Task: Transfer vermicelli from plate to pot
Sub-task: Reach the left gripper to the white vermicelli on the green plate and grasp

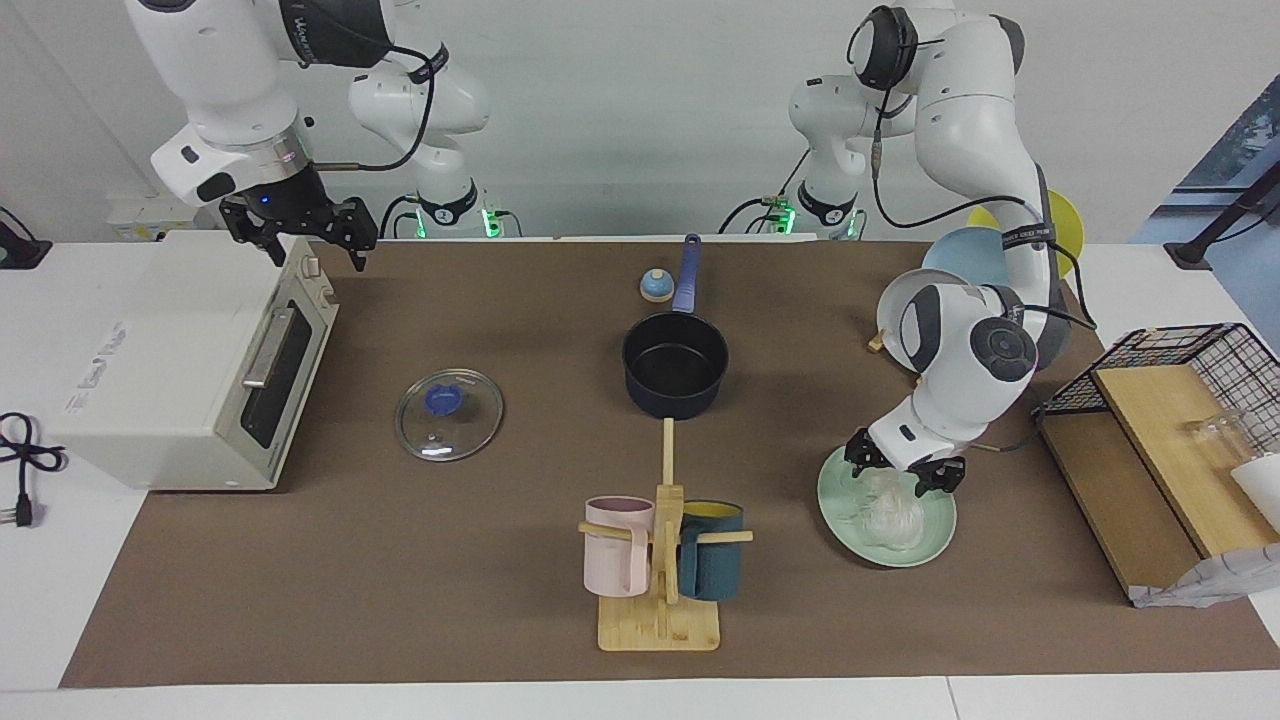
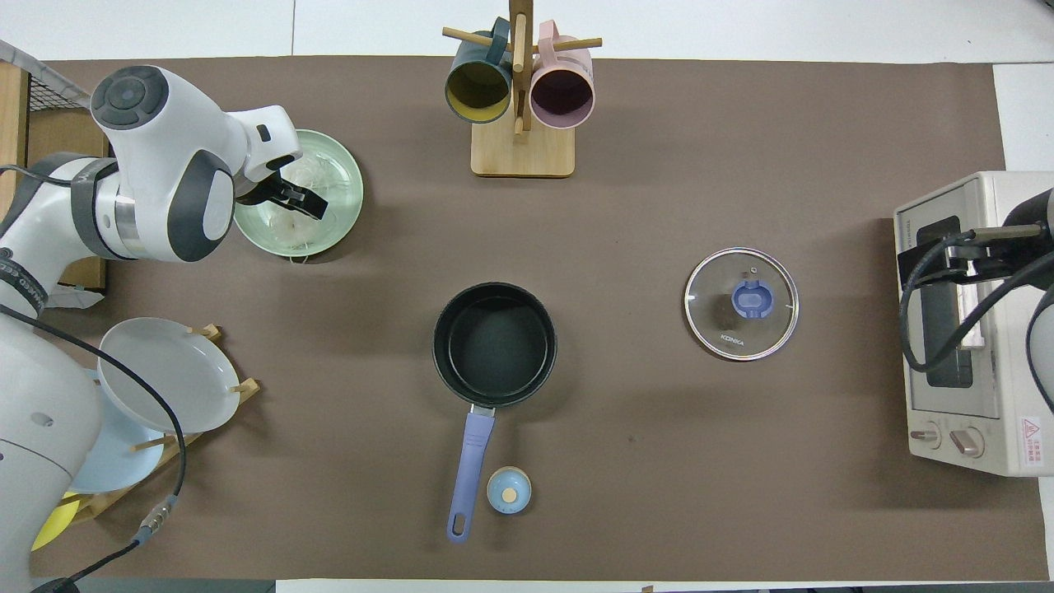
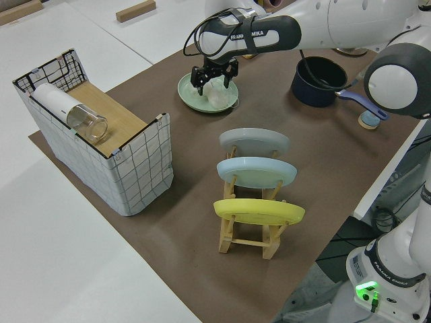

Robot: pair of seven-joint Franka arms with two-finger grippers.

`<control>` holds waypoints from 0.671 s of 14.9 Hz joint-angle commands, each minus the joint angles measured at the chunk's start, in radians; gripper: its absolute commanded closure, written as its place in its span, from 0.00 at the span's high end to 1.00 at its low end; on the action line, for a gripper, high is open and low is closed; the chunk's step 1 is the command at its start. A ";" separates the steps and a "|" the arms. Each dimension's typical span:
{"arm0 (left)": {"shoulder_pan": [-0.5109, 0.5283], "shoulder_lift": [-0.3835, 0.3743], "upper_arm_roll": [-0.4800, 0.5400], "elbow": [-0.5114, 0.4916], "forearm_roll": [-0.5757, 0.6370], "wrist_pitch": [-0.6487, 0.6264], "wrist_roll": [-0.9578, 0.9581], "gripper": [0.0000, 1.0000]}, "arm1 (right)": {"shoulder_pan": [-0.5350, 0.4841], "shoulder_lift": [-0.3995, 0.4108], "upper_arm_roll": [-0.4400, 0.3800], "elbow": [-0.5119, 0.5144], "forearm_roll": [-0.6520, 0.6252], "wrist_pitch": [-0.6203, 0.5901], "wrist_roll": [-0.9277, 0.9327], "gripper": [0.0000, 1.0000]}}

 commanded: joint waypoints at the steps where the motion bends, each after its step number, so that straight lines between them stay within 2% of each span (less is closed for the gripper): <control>1: -0.001 0.000 0.006 -0.008 0.035 0.027 0.021 0.86 | -0.002 -0.014 -0.008 -0.018 0.022 0.006 -0.028 1.00; 3: -0.002 0.000 0.004 -0.013 0.052 0.033 0.034 0.73 | -0.002 -0.014 -0.008 -0.018 0.022 0.006 -0.028 1.00; 4: -0.001 0.000 0.004 -0.013 0.052 0.038 0.034 0.54 | -0.002 -0.014 -0.008 -0.017 0.022 0.006 -0.028 1.00; 5: -0.001 0.000 0.004 -0.013 0.050 0.038 0.034 0.39 | -0.002 -0.014 -0.008 -0.018 0.022 0.006 -0.028 1.00; 6: -0.005 0.000 0.006 -0.008 0.050 0.022 0.032 0.11 | -0.002 -0.014 -0.008 -0.018 0.022 0.006 -0.028 1.00; 7: -0.004 -0.001 0.006 -0.005 0.049 0.010 0.034 0.00 | -0.002 -0.014 -0.008 -0.018 0.022 0.006 -0.027 1.00; 10: -0.001 -0.013 0.003 0.051 0.003 -0.072 0.032 0.00 | 0.011 -0.014 -0.006 -0.018 0.022 0.005 -0.030 1.00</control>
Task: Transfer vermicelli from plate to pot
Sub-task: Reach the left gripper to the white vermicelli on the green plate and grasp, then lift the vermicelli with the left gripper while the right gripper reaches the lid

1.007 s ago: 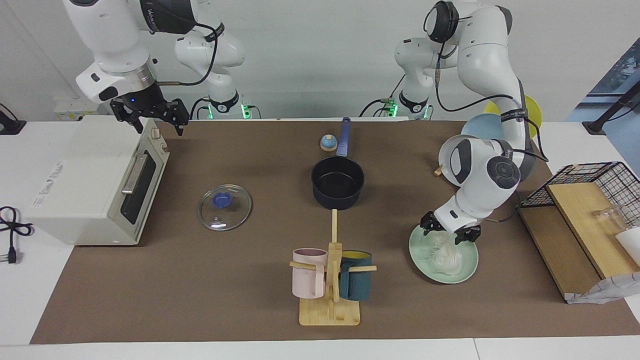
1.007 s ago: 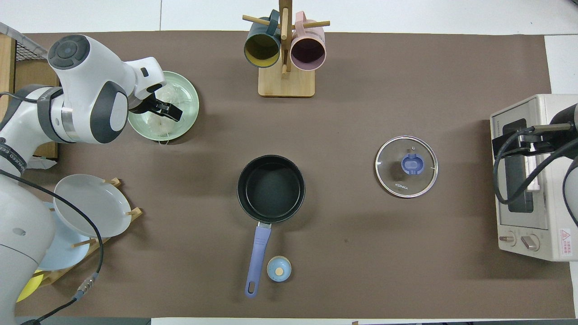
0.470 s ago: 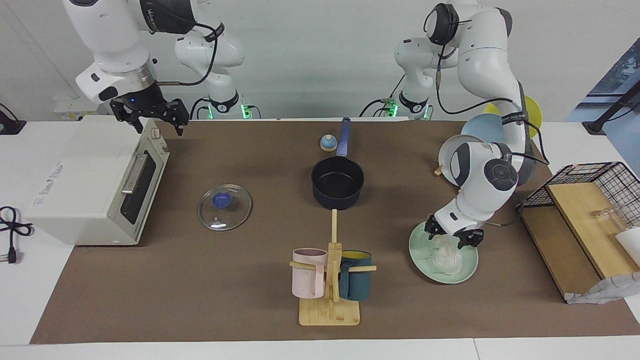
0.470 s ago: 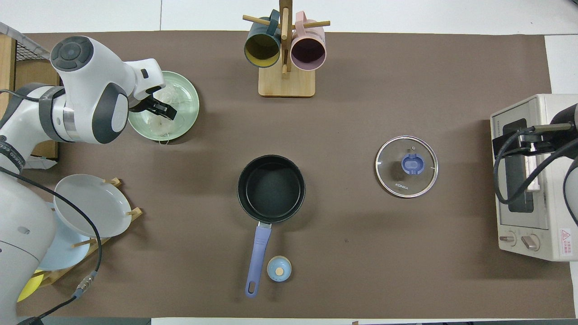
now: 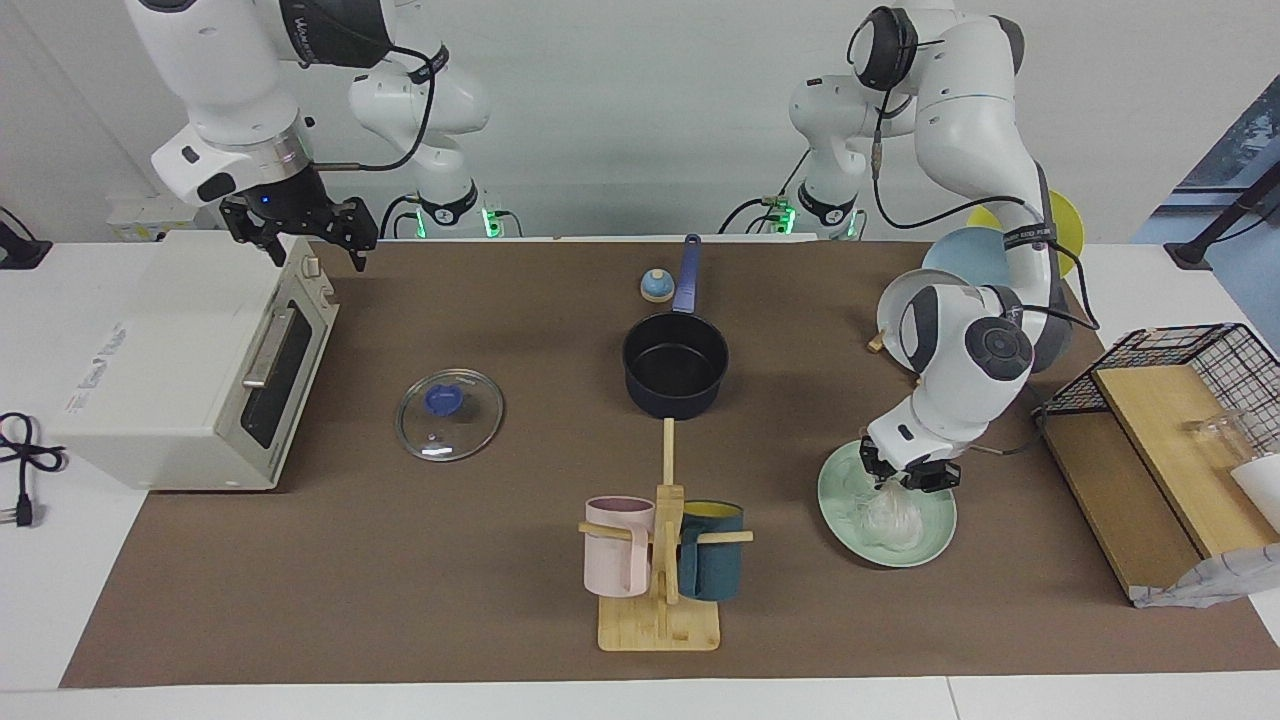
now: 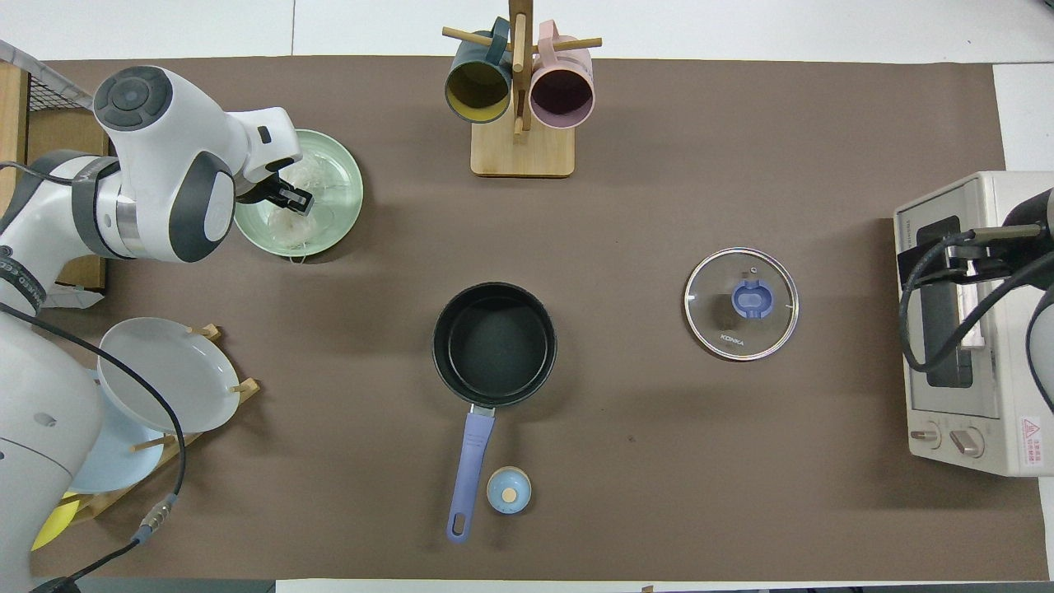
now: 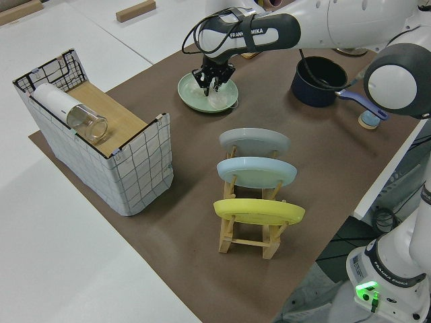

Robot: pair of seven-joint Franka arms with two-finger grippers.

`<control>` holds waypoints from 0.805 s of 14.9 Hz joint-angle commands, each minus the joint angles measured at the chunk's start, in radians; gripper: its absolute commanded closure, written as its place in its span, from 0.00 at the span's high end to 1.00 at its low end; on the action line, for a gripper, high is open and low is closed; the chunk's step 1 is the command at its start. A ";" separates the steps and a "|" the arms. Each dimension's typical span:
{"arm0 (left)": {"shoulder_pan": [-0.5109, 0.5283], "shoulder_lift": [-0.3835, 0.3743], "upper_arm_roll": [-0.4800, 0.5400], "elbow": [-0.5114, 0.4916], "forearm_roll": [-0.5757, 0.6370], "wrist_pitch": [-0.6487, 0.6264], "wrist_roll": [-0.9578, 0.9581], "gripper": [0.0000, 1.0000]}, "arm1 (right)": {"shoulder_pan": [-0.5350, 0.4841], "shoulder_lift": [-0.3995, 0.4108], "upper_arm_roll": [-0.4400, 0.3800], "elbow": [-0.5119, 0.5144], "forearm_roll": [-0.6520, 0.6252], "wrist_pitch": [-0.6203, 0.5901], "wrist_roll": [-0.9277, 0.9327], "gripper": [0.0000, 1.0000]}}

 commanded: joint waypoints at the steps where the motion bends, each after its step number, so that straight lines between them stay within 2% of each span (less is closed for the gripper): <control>1: 0.003 -0.022 0.005 0.080 -0.053 -0.141 0.007 0.00 | 0.013 -0.014 -0.005 -0.018 0.024 0.005 -0.030 1.00; 3: 0.006 -0.054 0.008 0.180 -0.125 -0.315 -0.011 0.00 | 0.013 -0.015 -0.003 -0.019 0.024 0.005 -0.033 1.00; 6: -0.011 -0.155 0.003 0.187 -0.199 -0.407 -0.204 0.00 | 0.020 -0.015 0.001 -0.031 0.079 0.043 -0.036 1.00; 9: -0.046 -0.267 -0.028 0.181 -0.241 -0.553 -0.373 0.00 | 0.022 -0.022 0.001 -0.166 0.117 0.210 -0.064 1.00; 12: -0.159 -0.352 -0.037 0.128 -0.264 -0.637 -0.519 0.00 | 0.046 0.018 0.003 -0.286 0.119 0.375 -0.067 1.00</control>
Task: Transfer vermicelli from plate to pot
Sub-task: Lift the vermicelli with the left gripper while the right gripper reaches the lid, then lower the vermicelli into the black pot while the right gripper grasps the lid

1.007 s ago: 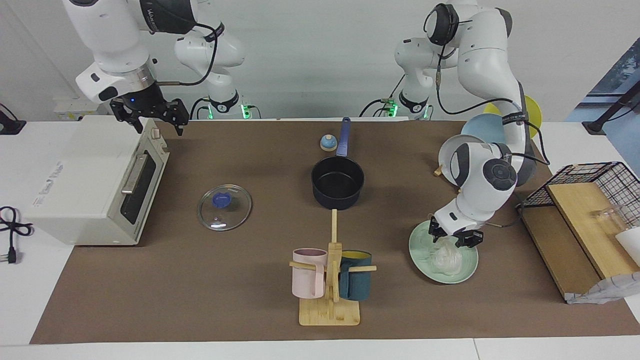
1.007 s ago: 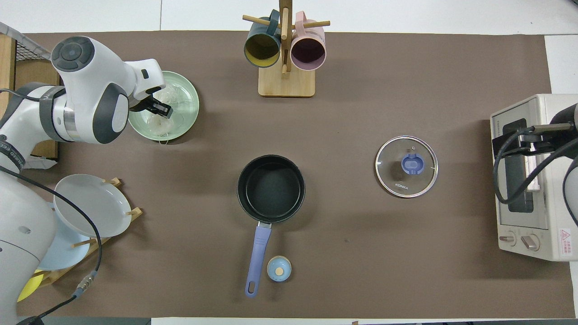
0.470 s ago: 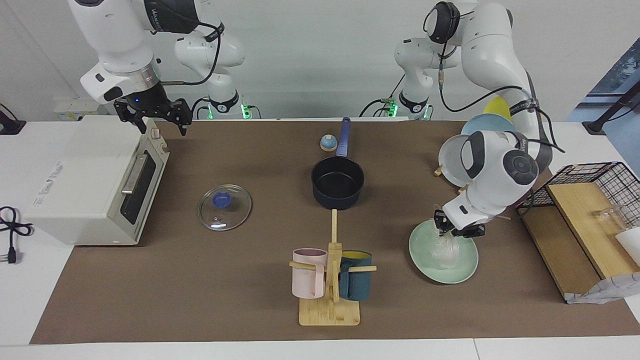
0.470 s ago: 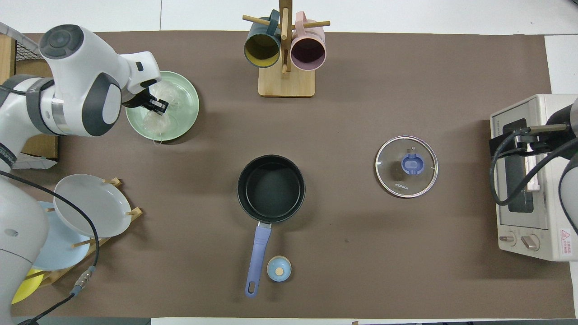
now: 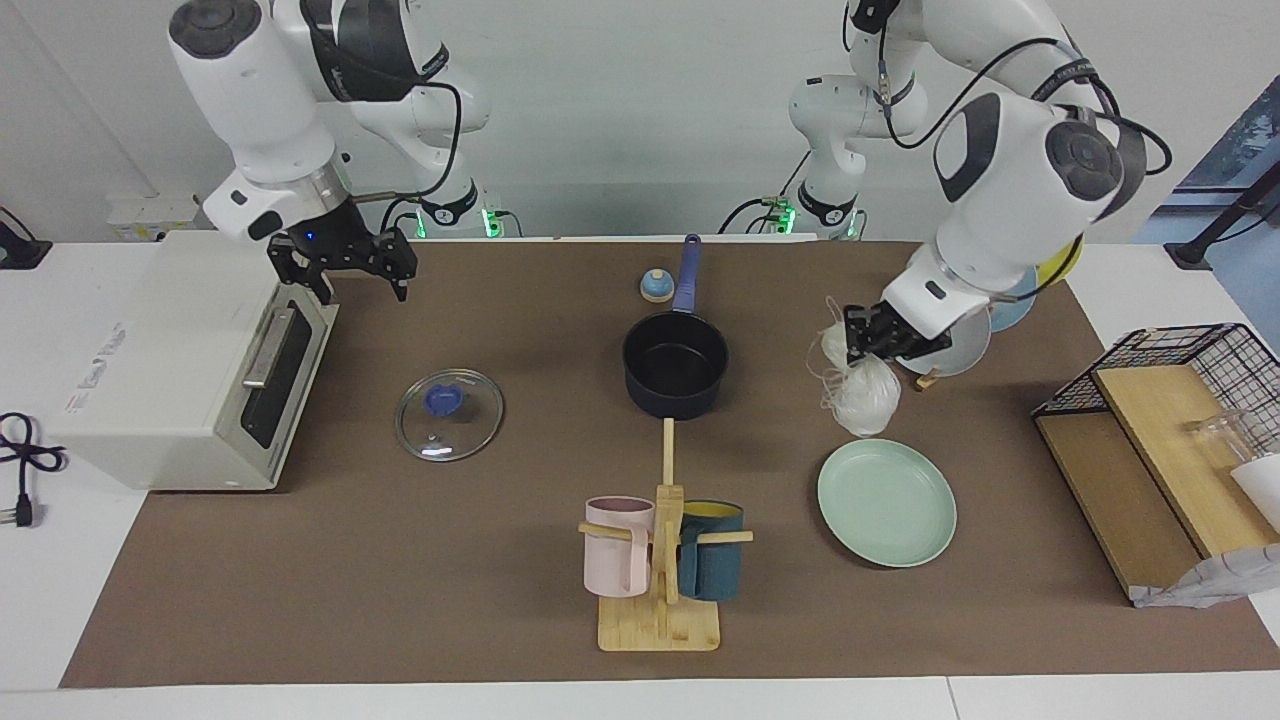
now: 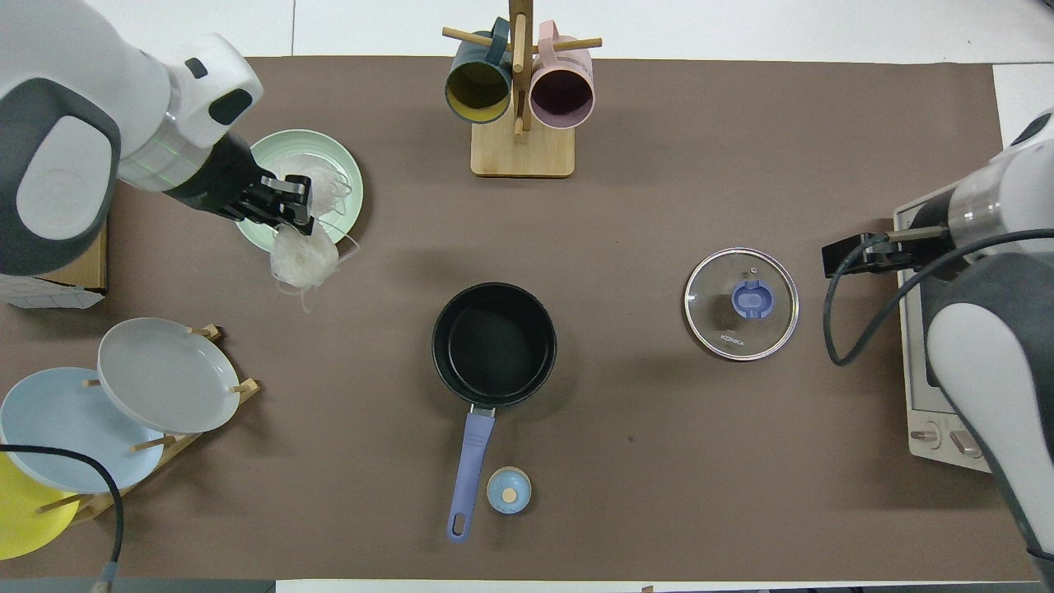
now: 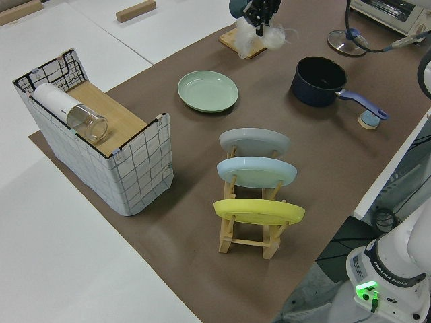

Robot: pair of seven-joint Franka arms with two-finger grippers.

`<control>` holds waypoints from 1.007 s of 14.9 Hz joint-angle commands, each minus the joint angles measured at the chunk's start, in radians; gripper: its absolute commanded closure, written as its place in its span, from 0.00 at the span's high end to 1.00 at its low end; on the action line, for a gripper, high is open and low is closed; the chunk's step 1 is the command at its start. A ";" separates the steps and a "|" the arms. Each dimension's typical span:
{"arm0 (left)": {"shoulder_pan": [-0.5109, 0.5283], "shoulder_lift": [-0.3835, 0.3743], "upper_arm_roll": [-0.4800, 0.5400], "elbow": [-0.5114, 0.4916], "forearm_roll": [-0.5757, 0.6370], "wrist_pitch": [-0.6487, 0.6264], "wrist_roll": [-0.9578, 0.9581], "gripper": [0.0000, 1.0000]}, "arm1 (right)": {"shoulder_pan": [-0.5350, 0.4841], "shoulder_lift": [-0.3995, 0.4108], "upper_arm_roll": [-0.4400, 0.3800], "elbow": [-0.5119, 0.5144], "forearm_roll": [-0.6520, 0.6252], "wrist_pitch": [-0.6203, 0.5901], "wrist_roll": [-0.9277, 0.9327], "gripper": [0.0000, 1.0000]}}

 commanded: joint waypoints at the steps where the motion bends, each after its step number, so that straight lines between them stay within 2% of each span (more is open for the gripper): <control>1: -0.118 -0.083 0.010 -0.096 -0.030 -0.030 -0.123 0.00 | 0.025 0.028 -0.003 -0.119 0.024 0.149 -0.020 1.00; 2: -0.150 -0.109 0.010 -0.148 -0.030 -0.010 -0.158 0.00 | 0.040 0.048 -0.003 -0.126 0.026 0.190 -0.002 1.00; 4: -0.230 -0.181 0.010 -0.326 -0.032 0.142 -0.209 0.00 | 0.074 0.104 -0.003 -0.137 0.026 0.238 0.047 1.00; 6: -0.323 -0.197 0.010 -0.462 -0.035 0.308 -0.296 0.00 | 0.081 0.122 -0.003 -0.177 0.026 0.307 0.047 1.00; 9: -0.368 -0.152 0.010 -0.510 -0.035 0.413 -0.318 0.00 | 0.074 0.111 -0.003 -0.271 0.026 0.418 0.020 1.00; 11: -0.387 -0.141 0.010 -0.559 -0.035 0.486 -0.320 0.00 | 0.081 0.127 -0.003 -0.284 0.024 0.458 0.007 1.00; 13: -0.388 -0.134 0.010 -0.607 -0.034 0.575 -0.320 0.00 | 0.080 0.162 -0.003 -0.301 0.024 0.507 -0.095 1.00; 15: -0.391 -0.082 0.012 -0.609 -0.034 0.644 -0.305 0.00 | 0.078 0.162 -0.005 -0.341 0.024 0.531 -0.119 1.00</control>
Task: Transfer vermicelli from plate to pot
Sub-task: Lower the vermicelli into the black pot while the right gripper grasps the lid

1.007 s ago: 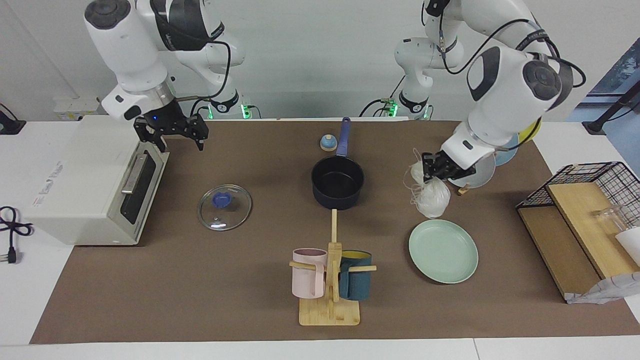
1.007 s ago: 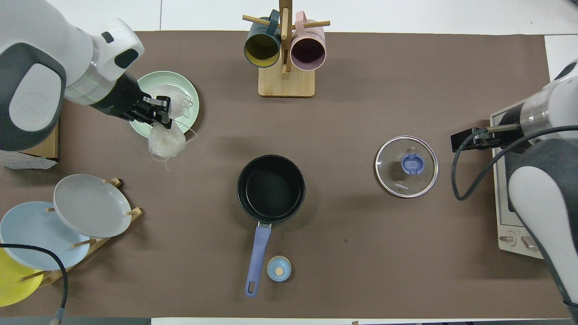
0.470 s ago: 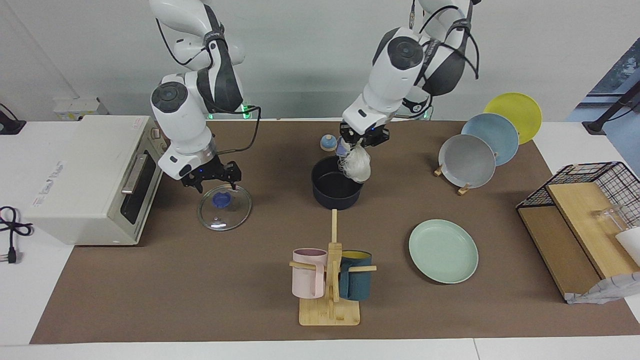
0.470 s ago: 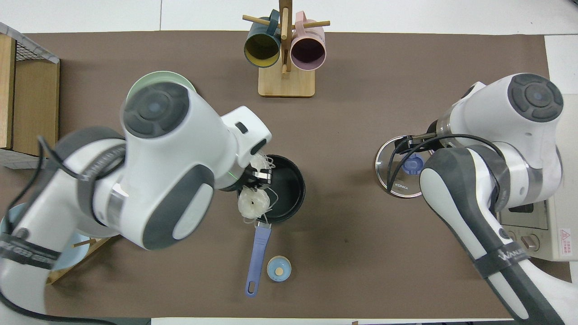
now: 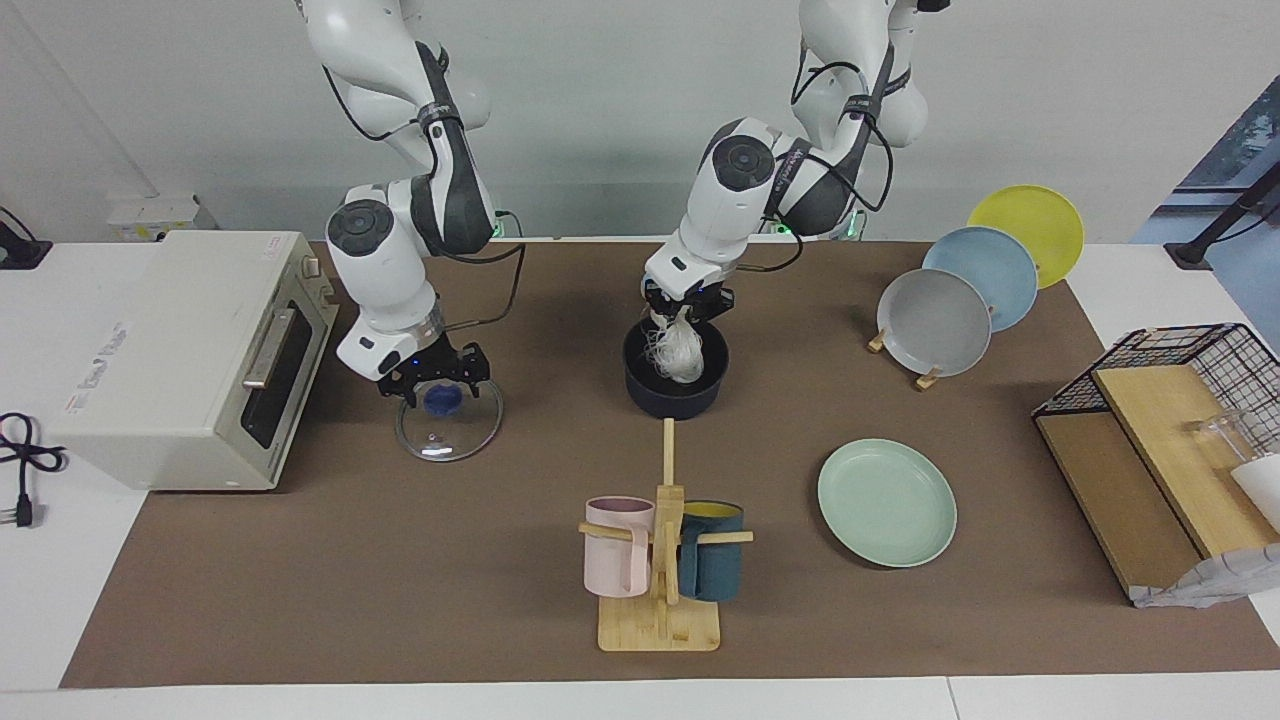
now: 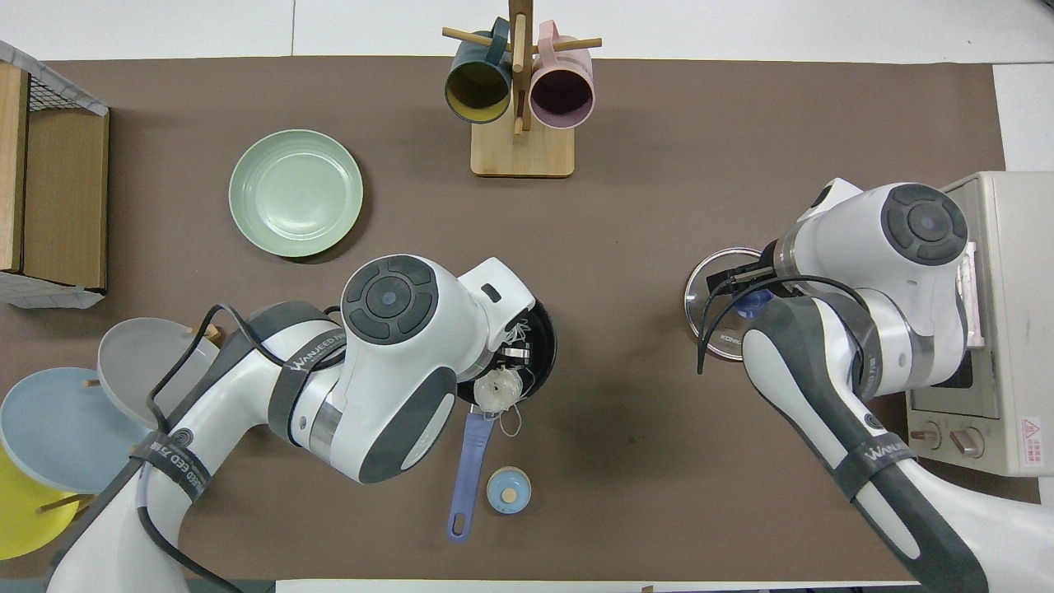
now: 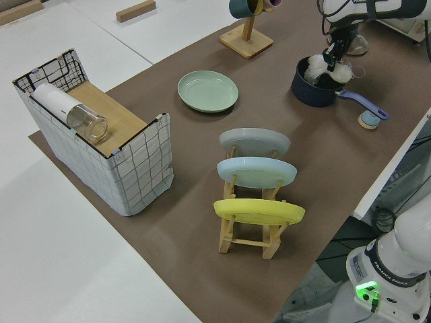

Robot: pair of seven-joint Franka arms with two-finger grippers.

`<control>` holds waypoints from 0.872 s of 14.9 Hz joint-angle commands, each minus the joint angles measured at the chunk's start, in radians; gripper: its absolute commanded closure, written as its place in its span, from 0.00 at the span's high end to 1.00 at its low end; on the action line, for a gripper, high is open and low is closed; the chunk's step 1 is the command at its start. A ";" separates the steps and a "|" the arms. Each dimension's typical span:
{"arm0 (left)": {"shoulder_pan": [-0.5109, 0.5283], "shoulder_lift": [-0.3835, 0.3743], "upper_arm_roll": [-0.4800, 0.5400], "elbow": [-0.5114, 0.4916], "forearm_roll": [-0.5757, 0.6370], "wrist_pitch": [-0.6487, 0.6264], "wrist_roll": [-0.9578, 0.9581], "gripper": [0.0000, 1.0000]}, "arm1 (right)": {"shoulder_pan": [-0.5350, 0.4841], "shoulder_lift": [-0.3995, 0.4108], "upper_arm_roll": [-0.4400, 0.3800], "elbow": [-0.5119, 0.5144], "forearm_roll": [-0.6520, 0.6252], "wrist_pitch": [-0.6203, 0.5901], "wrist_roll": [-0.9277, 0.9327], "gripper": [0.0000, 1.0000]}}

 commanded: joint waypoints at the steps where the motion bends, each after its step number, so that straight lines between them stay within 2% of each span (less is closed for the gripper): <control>1: -0.013 0.045 0.017 -0.019 -0.022 0.108 0.015 0.00 | -0.008 -0.002 0.002 -0.049 0.018 0.048 -0.053 1.00; 2: -0.015 0.066 0.017 -0.020 -0.020 0.134 0.032 0.00 | -0.008 0.000 0.000 -0.049 0.018 0.053 -0.053 1.00; 6: -0.005 0.069 0.020 -0.022 -0.020 0.136 0.078 0.00 | -0.010 -0.008 0.000 -0.091 0.018 0.099 -0.114 1.00; 7: -0.002 0.071 0.022 -0.016 -0.019 0.128 0.080 0.62 | -0.010 -0.008 -0.001 -0.094 0.018 0.107 -0.138 1.00; 8: -0.002 0.066 0.025 -0.011 -0.011 0.123 0.081 1.00 | -0.011 -0.013 -0.001 -0.098 0.018 0.108 -0.138 1.00; 10: 0.024 0.036 0.054 0.031 -0.008 0.049 0.083 1.00 | -0.011 -0.014 -0.001 -0.104 0.018 0.108 -0.136 1.00; 13: 0.100 -0.015 0.091 0.175 0.039 -0.180 0.139 1.00 | -0.019 -0.014 -0.001 -0.104 0.018 0.107 -0.144 0.97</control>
